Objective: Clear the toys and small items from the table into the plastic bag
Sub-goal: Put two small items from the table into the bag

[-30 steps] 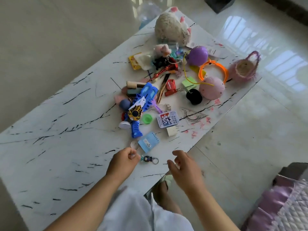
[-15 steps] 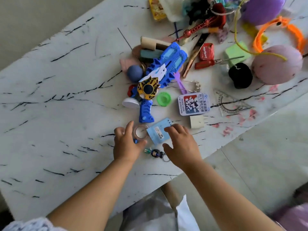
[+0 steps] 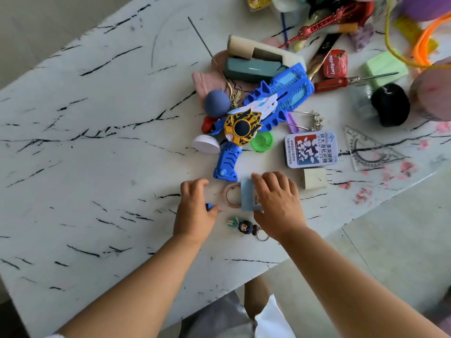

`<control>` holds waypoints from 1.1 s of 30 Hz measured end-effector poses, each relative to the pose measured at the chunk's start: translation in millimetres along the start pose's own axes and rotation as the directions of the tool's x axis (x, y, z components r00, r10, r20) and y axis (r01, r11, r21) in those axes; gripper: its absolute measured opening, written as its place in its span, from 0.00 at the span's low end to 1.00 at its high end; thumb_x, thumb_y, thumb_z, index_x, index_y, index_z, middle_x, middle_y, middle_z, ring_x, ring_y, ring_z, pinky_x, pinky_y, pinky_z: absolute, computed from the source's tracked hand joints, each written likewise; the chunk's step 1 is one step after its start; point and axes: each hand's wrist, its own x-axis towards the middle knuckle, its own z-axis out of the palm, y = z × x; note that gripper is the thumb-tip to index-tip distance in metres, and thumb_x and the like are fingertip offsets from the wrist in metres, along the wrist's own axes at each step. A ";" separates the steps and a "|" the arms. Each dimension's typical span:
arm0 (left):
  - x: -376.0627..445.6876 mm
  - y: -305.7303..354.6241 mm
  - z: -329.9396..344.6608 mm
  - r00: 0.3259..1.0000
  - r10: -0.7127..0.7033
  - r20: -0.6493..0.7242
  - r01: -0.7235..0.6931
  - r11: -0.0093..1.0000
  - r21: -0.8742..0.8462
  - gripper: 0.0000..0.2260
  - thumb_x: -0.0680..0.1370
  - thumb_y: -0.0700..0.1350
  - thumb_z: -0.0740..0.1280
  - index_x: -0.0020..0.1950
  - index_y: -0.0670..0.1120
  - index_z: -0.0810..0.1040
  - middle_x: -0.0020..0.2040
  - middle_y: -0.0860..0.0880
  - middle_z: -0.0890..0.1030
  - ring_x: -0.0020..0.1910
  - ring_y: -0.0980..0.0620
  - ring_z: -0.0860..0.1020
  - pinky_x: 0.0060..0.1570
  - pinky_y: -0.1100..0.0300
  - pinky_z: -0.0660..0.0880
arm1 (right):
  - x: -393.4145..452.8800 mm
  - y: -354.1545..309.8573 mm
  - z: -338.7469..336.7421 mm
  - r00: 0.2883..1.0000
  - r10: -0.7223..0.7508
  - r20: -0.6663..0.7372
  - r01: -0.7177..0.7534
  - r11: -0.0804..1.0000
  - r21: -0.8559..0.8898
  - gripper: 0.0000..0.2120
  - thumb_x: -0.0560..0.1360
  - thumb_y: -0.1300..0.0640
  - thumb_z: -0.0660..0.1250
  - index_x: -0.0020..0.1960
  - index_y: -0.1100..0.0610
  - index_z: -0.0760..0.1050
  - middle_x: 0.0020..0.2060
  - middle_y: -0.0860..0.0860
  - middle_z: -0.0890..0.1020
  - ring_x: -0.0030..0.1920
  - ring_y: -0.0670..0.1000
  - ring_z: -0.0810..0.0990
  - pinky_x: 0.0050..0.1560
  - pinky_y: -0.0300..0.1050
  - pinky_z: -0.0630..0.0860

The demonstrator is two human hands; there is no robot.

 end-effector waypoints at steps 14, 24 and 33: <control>-12.3 -4.0 2.3 0.962 0.231 0.143 -0.261 0.934 0.243 0.06 0.70 0.33 0.67 0.46 0.39 0.79 0.52 0.41 0.72 0.46 0.40 0.75 0.37 0.54 0.73 | -41.1 -3.9 -7.3 0.956 0.277 -0.097 -0.256 0.948 0.190 0.35 0.66 0.48 0.69 0.69 0.53 0.59 0.58 0.53 0.66 0.60 0.56 0.65 0.55 0.49 0.66; -36.6 11.6 -47.2 0.990 0.086 0.111 -0.096 0.991 0.093 0.07 0.71 0.34 0.67 0.44 0.44 0.81 0.47 0.46 0.77 0.45 0.45 0.78 0.46 0.55 0.75 | -81.3 -21.1 -45.8 0.896 0.397 -0.198 -0.309 0.879 0.363 0.35 0.64 0.44 0.70 0.67 0.54 0.64 0.53 0.52 0.69 0.53 0.55 0.67 0.50 0.48 0.69; -85.1 103.7 -102.4 0.918 0.316 0.239 -0.335 0.941 0.046 0.06 0.72 0.36 0.69 0.43 0.47 0.80 0.46 0.50 0.75 0.41 0.50 0.77 0.44 0.63 0.72 | -173.8 -41.9 -112.0 0.677 0.676 -0.292 -0.406 0.673 0.619 0.36 0.64 0.46 0.72 0.68 0.55 0.64 0.55 0.52 0.72 0.56 0.54 0.69 0.56 0.46 0.66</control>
